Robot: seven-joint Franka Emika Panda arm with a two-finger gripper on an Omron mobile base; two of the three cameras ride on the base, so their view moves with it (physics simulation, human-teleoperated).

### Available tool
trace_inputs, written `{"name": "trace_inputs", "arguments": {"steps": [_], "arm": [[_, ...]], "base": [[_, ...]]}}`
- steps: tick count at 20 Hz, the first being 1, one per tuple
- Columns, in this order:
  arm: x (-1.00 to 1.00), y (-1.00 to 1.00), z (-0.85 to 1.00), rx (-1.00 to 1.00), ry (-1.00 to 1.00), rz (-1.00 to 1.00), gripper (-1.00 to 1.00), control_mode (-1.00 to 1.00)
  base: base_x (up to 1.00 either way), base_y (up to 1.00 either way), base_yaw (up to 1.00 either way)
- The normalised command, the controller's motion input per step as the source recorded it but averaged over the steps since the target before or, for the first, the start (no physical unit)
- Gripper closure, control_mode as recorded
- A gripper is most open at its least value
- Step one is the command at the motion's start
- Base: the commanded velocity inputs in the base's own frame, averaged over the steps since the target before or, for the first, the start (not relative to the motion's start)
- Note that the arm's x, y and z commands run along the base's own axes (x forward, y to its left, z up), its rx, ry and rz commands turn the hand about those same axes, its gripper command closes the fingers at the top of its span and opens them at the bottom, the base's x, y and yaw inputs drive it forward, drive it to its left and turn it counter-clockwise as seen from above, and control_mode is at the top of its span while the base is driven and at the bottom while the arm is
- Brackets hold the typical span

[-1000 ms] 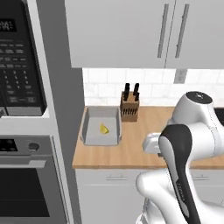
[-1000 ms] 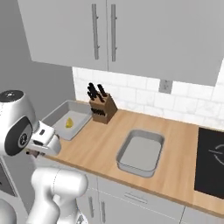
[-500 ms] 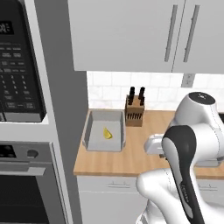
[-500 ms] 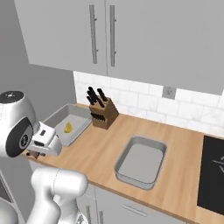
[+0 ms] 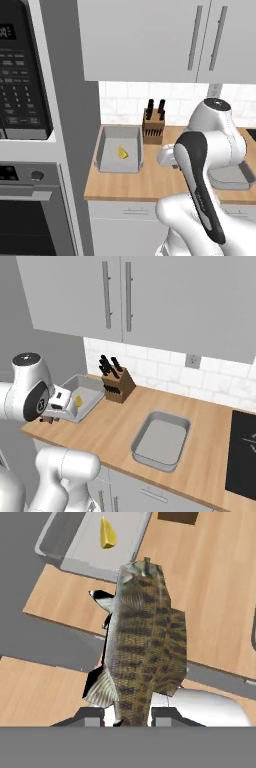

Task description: Place one lemon wedge and one fish in each tupperware on the nearby counter, to pack two identical lunches.

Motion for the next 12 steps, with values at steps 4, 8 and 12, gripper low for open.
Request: {"name": "trace_inputs", "arguments": {"steps": [4, 8, 12], "arm": [[1.0, 0.17, -0.04, 0.0, -0.02, 0.29, 1.0, -1.0], [1.0, 0.32, -0.42, -0.01, 0.0, 0.13, 1.0, -1.0], [1.0, 0.39, -0.68, -0.02, 0.1, 0.06, 1.0, -1.0]], "base": [[0.0, 0.0, 0.0], [0.0, 0.0, 0.0], [0.0, 0.0, 0.0]]}}
